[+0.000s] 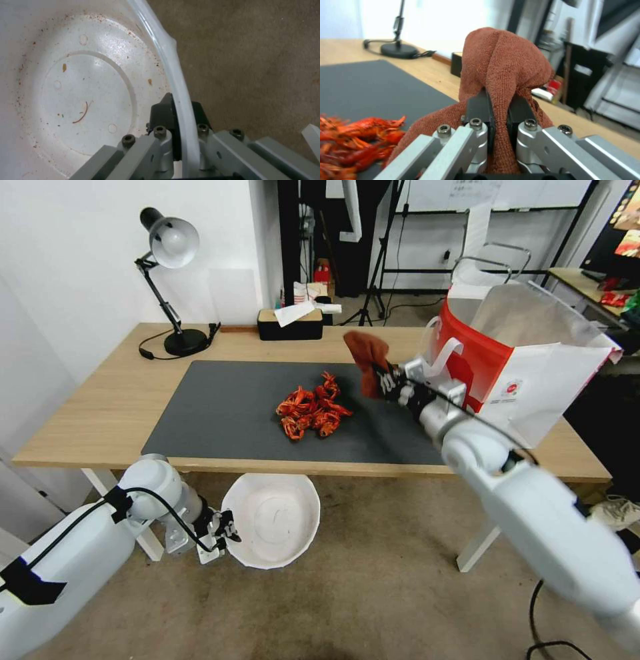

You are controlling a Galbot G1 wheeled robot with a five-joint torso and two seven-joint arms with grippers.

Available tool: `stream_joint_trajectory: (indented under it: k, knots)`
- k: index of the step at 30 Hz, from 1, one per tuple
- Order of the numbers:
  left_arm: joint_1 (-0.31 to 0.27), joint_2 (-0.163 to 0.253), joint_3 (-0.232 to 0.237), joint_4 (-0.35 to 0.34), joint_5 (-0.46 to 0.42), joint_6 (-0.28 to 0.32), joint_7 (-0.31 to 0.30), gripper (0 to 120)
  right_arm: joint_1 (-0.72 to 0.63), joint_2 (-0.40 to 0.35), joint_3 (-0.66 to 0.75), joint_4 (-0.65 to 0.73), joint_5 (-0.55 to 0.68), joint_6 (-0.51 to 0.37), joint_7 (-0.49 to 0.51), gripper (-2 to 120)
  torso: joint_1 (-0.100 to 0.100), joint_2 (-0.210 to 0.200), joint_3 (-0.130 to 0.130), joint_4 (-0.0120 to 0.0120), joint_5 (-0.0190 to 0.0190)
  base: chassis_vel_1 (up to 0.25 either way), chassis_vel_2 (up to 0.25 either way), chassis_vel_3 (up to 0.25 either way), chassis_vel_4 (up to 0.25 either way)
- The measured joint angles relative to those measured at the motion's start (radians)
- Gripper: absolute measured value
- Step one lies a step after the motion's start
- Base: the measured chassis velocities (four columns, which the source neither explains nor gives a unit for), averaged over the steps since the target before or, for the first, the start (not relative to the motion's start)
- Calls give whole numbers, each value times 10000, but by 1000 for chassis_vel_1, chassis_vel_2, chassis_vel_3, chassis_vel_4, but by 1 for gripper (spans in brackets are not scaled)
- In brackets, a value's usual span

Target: Sweep shrimp from table into container with towel, then put container into takeout bag.

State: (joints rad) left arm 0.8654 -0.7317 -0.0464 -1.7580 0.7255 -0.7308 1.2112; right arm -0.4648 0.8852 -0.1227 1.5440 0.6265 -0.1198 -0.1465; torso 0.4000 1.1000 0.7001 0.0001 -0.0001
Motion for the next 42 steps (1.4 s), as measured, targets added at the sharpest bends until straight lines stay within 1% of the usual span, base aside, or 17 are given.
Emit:
stream_joint_trajectory:
  k: [1,5,8,12,15,19,21,26,27,28,29,30,32,35,38,39,42]
  knots:
    - [12,-6,-10,-5,5,-2,4,0,560,8,-525,-692,-149,370,-326,4,1,0,0,0,2,0,0,0,0]
    - [18,-39,-44,-5,8,-2,8,0,1023,127,-995,-1335,-441,806,-457,4,0,0,0,-2,0,0,0,0,0]
    - [-32,-68,-157,-61,-20,28,22,0,1648,606,-1609,-2508,-1488,1773,-812,4,2,0,1,3,2,0,0,0,0]
    - [-74,-42,-154,-97,-30,45,32,0,1769,706,-1745,-2758,-1729,1919,-917,4,1,0,0,2,-3,0,0,0,0]
    - [-146,-39,-5,-128,0,55,334,0,1974,1051,-2159,-3445,-2005,2166,-984,4,1,0,-1,-1,2,0,0,0,0]
    - [-172,-73,118,-104,30,49,437,0,2028,1172,-2261,-3706,-2069,2216,-980,4,1,0,-1,-1,-1,0,0,0,0]
    - [-268,-98,417,-47,110,32,513,0,2119,1286,-2378,-4109,-2137,2301,-972,4,0,0,0,0,-1,0,0,0,0]
    - [-482,-110,723,-76,189,2,631,0,2221,1374,-2469,-4459,-2159,2406,-953,4,1,0,-1,-2,1,0,0,0,0]
    - [-616,-112,931,-22,189,-37,690,0,2229,1383,-2504,-4524,-2159,2443,-952,4,0,0,-1,-1,2,0,0,0,0]
    - [-794,-116,1347,123,175,-53,819,0,2257,1389,-2568,-4648,-2150,2539,-987,4,1,0,-1,-1,1,0,0,0,0]
    - [-794,-116,1347,123,175,-53,819,0,2257,1389,-2568,-4648,-2150,2539,-987,4,1,0,-1,-1,1,0,0,0,0]
    - [-933,-201,1574,309,142,-53,913,0,2258,1407,-2572,-4695,-2120,2585,-998,4,0,0,-1,-1,2,0,0,0,0]
    - [-1036,-270,1687,446,117,-51,956,0,2250,1415,-2571,-4710,-2104,2608,-999,4,0,0,-1,0,-1,0,0,0,0]
    - [-1640,-676,2085,1156,-78,-33,1005,0,2158,1442,-2566,-4723,-2052,2676,-1005,4,1,0,0,-1,0,0,0,0,0]
    - [-1934,-843,2256,1392,-137,-4,1007,0,2144,1443,-2556,-4725,-2041,2685,-1008,4,1,0,-1,-2,2,0,0,0,0]
    - [-2237,-995,2431,1619,-253,43,1025,0,2139,1444,-2543,-4749,-2037,2686,-1014,4,1,0,-1,-1,1,0,0,0,0]
    - [-2408,-1083,2520,1736,-319,67,1036,0,2138,1447,-2532,-4764,-2034,2687,-1014,4,1,0,0,-2,2,0,0,0,0]
